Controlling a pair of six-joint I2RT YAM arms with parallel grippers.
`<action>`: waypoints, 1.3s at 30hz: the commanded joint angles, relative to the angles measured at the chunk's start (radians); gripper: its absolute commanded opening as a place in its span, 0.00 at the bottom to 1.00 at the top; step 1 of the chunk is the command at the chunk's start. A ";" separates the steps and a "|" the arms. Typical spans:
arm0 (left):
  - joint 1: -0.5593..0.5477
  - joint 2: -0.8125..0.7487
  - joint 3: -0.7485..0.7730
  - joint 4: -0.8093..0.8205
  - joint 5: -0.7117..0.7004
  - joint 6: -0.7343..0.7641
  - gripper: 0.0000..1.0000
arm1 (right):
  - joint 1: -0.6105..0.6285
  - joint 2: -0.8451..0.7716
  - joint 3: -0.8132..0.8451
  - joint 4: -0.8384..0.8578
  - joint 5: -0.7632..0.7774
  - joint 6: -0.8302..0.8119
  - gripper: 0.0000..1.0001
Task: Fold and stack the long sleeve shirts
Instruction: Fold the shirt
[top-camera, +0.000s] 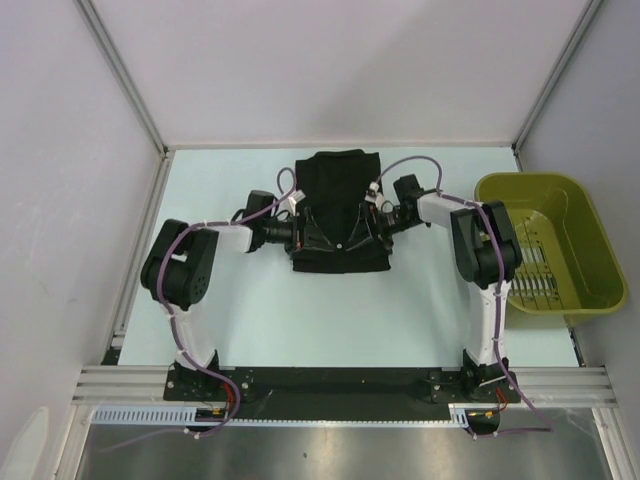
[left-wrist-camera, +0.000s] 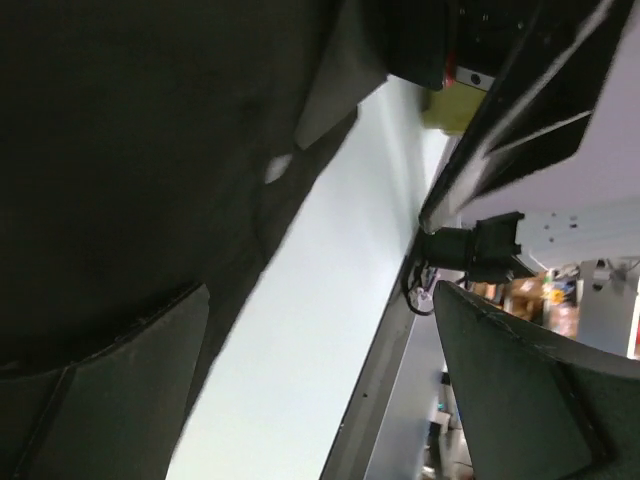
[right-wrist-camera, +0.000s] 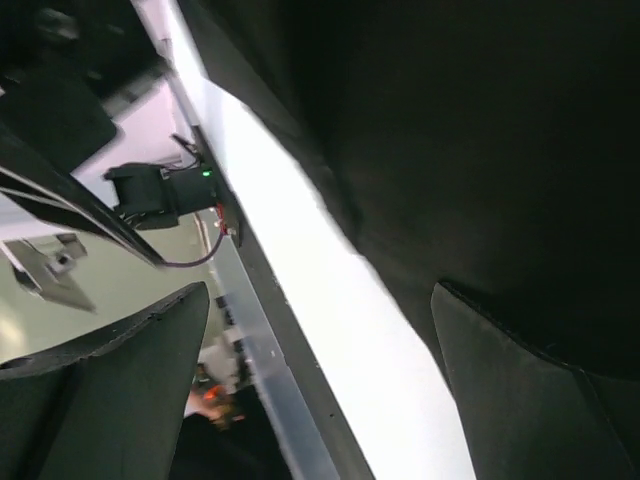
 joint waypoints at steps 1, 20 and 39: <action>0.046 0.097 -0.047 0.052 -0.021 -0.051 0.99 | -0.043 0.120 -0.088 0.075 0.012 0.053 1.00; 0.066 -0.086 0.019 0.029 0.001 0.069 0.98 | -0.050 0.004 0.057 0.049 0.033 0.034 0.75; 0.116 0.014 0.116 -0.022 -0.062 0.156 0.97 | -0.014 0.337 0.418 0.305 0.070 0.324 0.28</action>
